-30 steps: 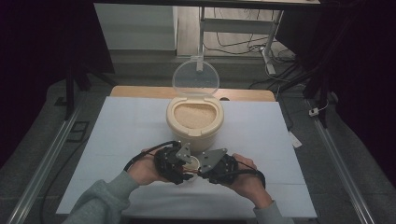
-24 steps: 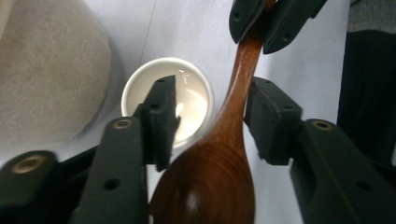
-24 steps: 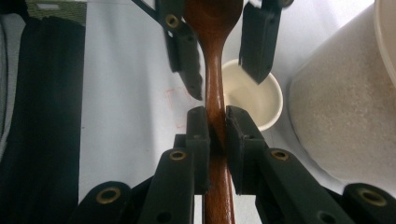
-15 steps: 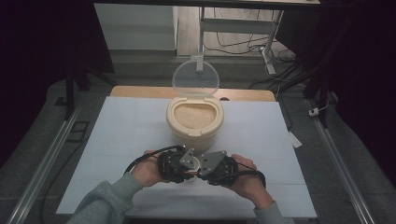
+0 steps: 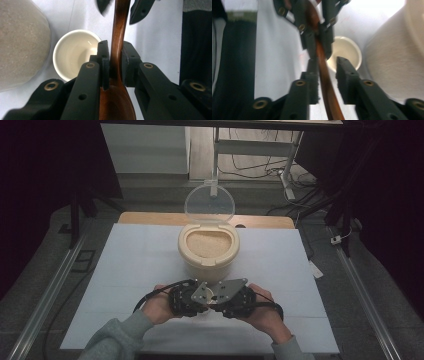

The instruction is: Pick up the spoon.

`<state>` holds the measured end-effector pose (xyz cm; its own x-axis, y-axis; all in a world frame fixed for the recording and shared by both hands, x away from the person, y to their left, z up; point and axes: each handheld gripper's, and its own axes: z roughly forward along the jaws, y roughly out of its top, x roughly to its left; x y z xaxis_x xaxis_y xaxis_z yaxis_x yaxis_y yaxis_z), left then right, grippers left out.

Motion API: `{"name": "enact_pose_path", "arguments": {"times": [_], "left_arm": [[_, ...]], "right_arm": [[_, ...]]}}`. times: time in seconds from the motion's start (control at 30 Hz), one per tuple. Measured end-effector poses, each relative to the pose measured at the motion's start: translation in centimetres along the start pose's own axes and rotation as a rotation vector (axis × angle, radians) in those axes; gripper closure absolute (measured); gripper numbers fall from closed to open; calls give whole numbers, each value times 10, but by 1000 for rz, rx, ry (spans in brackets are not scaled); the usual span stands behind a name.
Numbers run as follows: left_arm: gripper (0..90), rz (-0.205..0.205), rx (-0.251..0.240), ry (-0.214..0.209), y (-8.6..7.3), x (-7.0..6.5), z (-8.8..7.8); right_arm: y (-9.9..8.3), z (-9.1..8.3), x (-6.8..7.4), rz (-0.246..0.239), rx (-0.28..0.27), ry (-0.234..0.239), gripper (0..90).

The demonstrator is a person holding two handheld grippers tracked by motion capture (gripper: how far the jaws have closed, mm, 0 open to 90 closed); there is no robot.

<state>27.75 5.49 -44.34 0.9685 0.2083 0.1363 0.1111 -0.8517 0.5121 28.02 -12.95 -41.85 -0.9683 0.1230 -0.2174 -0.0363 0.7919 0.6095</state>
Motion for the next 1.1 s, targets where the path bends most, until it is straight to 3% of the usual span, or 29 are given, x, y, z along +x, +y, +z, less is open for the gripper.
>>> {"name": "enact_pose_path", "arguments": {"times": [0.1,0.13,0.17,0.3,0.4,0.43,0.47,0.5,0.57,0.77,0.8,0.93,1.1], "left_arm": [[794,-16,-20,38,-3,0,-2],[795,-16,-20,38,-3,0,-2],[796,-34,-43,57,-5,0,-4],[798,-59,-73,84,-9,0,-6],[799,-82,-104,110,-11,-1,-10],[800,-90,-118,136,-13,-2,-11],[801,-90,-118,136,-13,-2,-11],[801,-100,-132,159,-14,-2,-12],[802,-107,-142,164,-14,-3,-13],[805,-133,-165,200,-16,-2,-14],[806,-137,-173,204,-16,-3,-14],[808,-147,-198,220,-17,-3,-16],[811,-152,-218,238,-17,-4,-16]], "right_arm": [[-2,-9,-5,66,-85,-58,596],[-2,-9,-5,66,-85,-58,596],[-5,-16,-8,131,-146,-111,560],[-11,-27,-10,221,-231,-174,506],[-13,-32,-10,261,-244,-212,480],[-16,-34,-9,292,-251,-252,463],[-16,-34,-9,292,-251,-252,463],[-20,-36,-8,327,-271,-276,442],[-22,-37,-8,358,-280,-295,429],[-26,-39,-4,421,-309,-328,386],[-28,-39,-2,456,-319,-335,367],[-31,-38,1,509,-343,-316,351],[-36,-38,4,534,-347,-308,346]]}}
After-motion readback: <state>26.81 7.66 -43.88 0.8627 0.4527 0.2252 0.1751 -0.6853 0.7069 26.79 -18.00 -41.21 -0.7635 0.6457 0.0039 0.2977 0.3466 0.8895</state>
